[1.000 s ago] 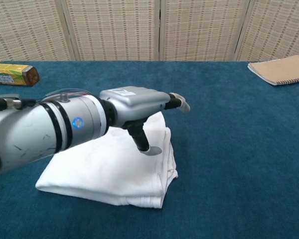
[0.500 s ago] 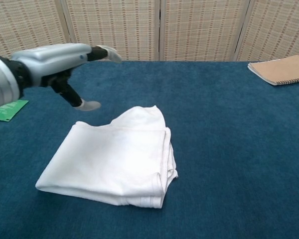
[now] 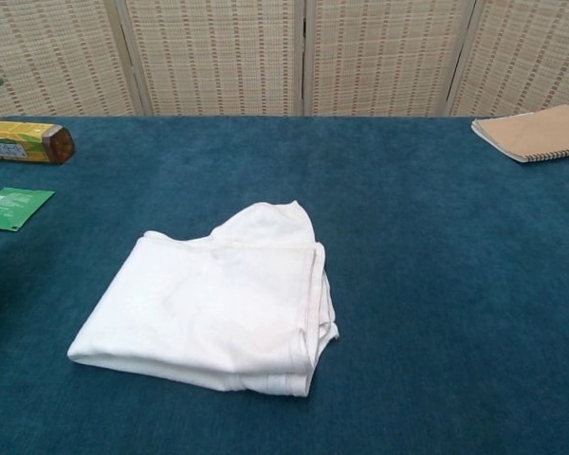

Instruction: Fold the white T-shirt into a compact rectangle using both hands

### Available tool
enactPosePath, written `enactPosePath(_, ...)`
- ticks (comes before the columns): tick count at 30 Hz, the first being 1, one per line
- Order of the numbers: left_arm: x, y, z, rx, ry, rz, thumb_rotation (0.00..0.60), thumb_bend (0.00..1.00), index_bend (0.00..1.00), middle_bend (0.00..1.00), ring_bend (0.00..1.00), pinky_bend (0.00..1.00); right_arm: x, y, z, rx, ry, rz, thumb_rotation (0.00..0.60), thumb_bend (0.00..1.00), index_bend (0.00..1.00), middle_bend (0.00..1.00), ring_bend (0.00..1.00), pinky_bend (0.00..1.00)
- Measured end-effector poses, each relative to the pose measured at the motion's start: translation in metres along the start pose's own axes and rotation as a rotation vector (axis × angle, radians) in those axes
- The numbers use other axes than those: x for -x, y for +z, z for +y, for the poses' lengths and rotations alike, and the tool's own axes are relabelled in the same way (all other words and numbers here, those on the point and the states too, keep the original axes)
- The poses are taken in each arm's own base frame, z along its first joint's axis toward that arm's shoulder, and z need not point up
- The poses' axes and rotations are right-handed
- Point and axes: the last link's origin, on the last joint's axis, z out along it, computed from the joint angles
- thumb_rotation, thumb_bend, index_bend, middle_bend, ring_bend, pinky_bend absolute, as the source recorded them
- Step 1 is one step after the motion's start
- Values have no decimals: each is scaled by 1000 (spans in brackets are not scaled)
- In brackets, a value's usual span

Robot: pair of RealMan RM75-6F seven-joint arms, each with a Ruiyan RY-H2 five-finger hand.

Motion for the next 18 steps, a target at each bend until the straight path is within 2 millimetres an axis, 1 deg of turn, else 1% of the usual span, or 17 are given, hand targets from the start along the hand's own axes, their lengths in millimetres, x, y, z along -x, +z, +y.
enactPosePath(6, -4, -31, -36, -77, 21, 60, 600, 298, 73, 9, 0, 0, 3, -6, 4, 3, -5, -6, 600, 291, 341, 271, 145, 104)
enactPosePath(9, -6, -45, -48, -105, 18, 94, 600, 298, 79, 9, 0, 0, 6, -8, 4, 2, -9, 0, 600, 292, 340, 271, 145, 104)
enactPosePath(12, -6, -59, -55, -124, 18, 108, 600, 298, 84, 9, 0, 0, 9, -11, 2, 0, -4, 2, 600, 291, 340, 271, 145, 104)
enactPosePath(15, -6, -70, -58, -131, 13, 114, 600, 298, 84, 9, 0, 0, 12, -13, 2, 0, -9, -8, 600, 291, 340, 271, 145, 104)
enactPosePath(18, -5, -77, -59, -133, 13, 114, 600, 299, 84, 9, 0, 0, 14, -15, 1, 2, -10, -16, 600, 292, 340, 271, 145, 104)
